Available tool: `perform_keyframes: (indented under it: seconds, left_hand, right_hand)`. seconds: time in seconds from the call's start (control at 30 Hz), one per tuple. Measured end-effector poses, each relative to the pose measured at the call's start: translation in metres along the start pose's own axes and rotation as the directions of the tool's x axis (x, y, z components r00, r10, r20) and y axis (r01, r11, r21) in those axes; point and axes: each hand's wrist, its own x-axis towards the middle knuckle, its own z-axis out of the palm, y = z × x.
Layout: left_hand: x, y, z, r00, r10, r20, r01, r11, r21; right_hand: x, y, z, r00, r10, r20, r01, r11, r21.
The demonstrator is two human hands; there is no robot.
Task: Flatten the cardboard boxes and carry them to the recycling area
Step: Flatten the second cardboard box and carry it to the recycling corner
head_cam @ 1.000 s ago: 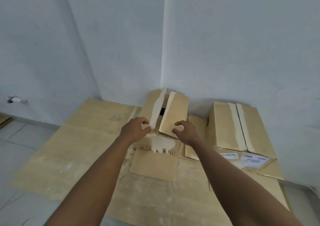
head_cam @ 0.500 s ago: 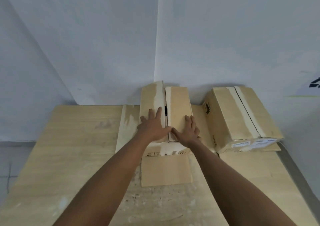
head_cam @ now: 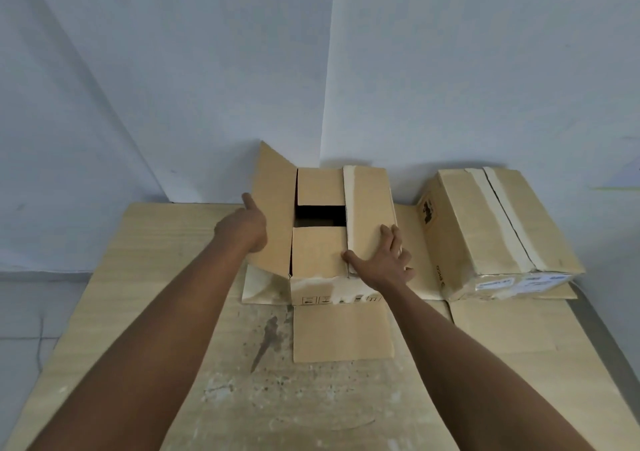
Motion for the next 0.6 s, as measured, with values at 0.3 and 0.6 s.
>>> perform_keyframes:
  seconds: [0.3, 0.6]
  left_hand:
    - [0.015, 0.017, 0.069, 0.969, 0.140, -0.201, -0.141, 0.990, 0.011]
    - [0.013, 0.088, 0.059, 0.890, 0.375, -0.260, -0.347, 0.926, 0.146]
  right_hand:
    - [0.003, 0.026, -0.046, 0.986, -0.140, 0.095, 0.049, 0.774, 0.631]
    - [0.002, 0.059, -0.102, 0.984, -0.179, 0.003, 0.130, 0.724, 0.678]
